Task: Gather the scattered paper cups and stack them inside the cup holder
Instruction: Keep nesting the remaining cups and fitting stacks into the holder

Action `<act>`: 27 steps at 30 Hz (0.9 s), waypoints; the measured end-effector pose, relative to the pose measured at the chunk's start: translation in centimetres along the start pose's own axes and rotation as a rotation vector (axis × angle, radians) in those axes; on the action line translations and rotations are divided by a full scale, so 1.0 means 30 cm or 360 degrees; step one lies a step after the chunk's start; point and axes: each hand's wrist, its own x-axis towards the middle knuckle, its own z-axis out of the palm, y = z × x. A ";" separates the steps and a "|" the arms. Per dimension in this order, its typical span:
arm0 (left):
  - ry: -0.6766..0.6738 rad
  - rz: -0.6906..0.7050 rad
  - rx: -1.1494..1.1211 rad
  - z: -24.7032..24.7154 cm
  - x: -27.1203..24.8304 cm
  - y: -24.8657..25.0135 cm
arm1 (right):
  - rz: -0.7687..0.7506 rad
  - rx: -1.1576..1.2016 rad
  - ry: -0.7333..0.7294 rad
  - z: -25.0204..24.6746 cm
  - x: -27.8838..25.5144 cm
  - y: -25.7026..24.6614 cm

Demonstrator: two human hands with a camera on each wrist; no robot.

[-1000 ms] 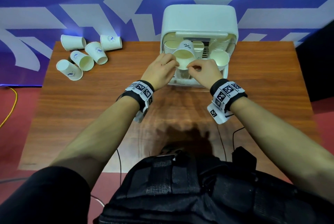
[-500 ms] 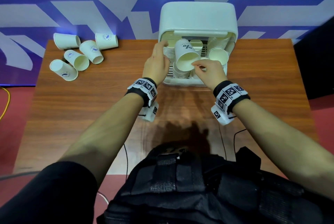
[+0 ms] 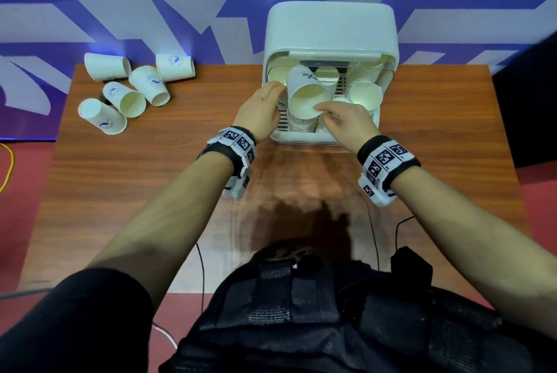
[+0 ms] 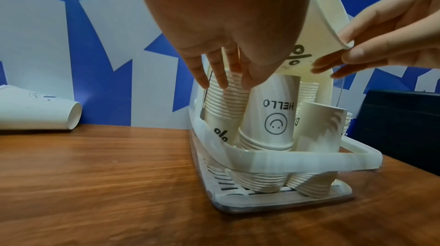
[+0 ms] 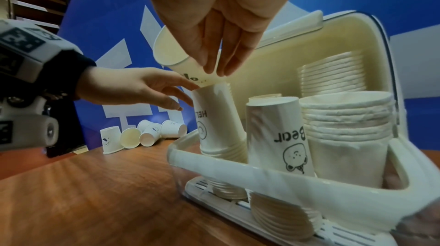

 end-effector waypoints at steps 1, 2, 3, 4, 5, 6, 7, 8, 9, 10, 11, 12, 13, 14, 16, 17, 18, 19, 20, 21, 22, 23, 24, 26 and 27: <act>-0.0007 -0.0001 0.0001 -0.001 -0.005 -0.002 | -0.0024 -0.0012 0.0018 -0.002 0.001 0.000; -0.0012 0.0005 -0.0001 -0.004 -0.010 -0.002 | -0.0043 -0.0018 0.0041 -0.005 0.002 -0.002; -0.0010 0.0019 -0.0008 -0.004 -0.016 -0.004 | -0.0065 -0.0020 0.0067 -0.008 0.002 -0.005; -0.0010 0.0035 -0.0016 -0.005 -0.023 -0.005 | -0.0090 -0.0021 0.0088 -0.010 0.002 -0.009; -0.0015 0.0044 -0.0021 -0.003 -0.031 -0.007 | -0.0114 -0.0028 0.0098 -0.011 0.005 -0.011; -0.0024 0.0045 -0.0026 -0.002 -0.039 -0.008 | -0.0126 -0.0044 0.0094 -0.012 0.010 -0.015; -0.0030 0.0041 -0.0034 -0.001 -0.048 -0.010 | -0.0125 -0.0066 0.0075 -0.012 0.017 -0.020; -0.0030 0.0039 -0.0045 -0.002 -0.056 -0.010 | -0.0118 -0.0090 0.0046 -0.012 0.024 -0.028; -0.0027 0.0036 -0.0055 -0.002 -0.062 -0.012 | -0.0116 -0.0113 0.0013 -0.011 0.031 -0.038; -0.0022 0.0032 -0.0064 -0.003 -0.067 -0.013 | -0.0121 -0.0136 -0.0017 -0.008 0.036 -0.047; -0.0019 0.0023 -0.0078 -0.004 -0.071 -0.015 | -0.0127 -0.0158 -0.0044 -0.006 0.040 -0.055; -0.0015 0.0012 -0.0096 -0.005 -0.074 -0.016 | -0.0124 -0.0174 -0.0067 -0.003 0.042 -0.062; -0.0007 0.0001 -0.0114 -0.008 -0.076 -0.016 | -0.0115 -0.0179 -0.0084 0.002 0.043 -0.068; 0.0004 -0.0007 -0.0131 -0.010 -0.079 -0.018 | -0.0104 -0.0170 -0.0090 0.006 0.042 -0.072; 0.0024 -0.0021 -0.0167 -0.011 -0.082 -0.024 | -0.0080 -0.0126 -0.0070 0.010 0.048 -0.077; 0.0030 -0.0026 -0.0182 -0.011 -0.084 -0.028 | -0.0070 -0.0102 -0.0048 0.011 0.054 -0.078; 0.0043 -0.0028 -0.0192 -0.012 -0.087 -0.030 | -0.0062 -0.0088 -0.0027 0.010 0.064 -0.080; 0.0069 -0.0033 -0.0203 -0.013 -0.090 -0.031 | -0.0061 -0.0091 -0.0011 0.009 0.075 -0.083; 0.0114 -0.0036 -0.0220 -0.018 -0.093 -0.029 | -0.0072 -0.0110 0.0000 0.009 0.088 -0.086; 0.0178 -0.0029 -0.0244 -0.023 -0.097 -0.025 | -0.0093 -0.0140 0.0006 0.010 0.101 -0.087; 0.0247 -0.0012 -0.0275 -0.030 -0.099 -0.019 | -0.0116 -0.0180 0.0001 0.013 0.115 -0.087; 0.0312 0.0015 -0.0307 -0.039 -0.100 -0.011 | -0.0131 -0.0223 -0.0016 0.017 0.127 -0.084; 0.0367 0.0046 -0.0330 -0.047 -0.100 -0.004 | -0.0136 -0.0263 -0.0036 0.021 0.138 -0.082; 0.0438 0.0109 -0.0313 -0.058 -0.095 0.001 | -0.0141 -0.0317 -0.0055 0.035 0.153 -0.079; 0.0442 0.0136 -0.0275 -0.058 -0.092 -0.002 | -0.0161 -0.0332 -0.0049 0.044 0.157 -0.081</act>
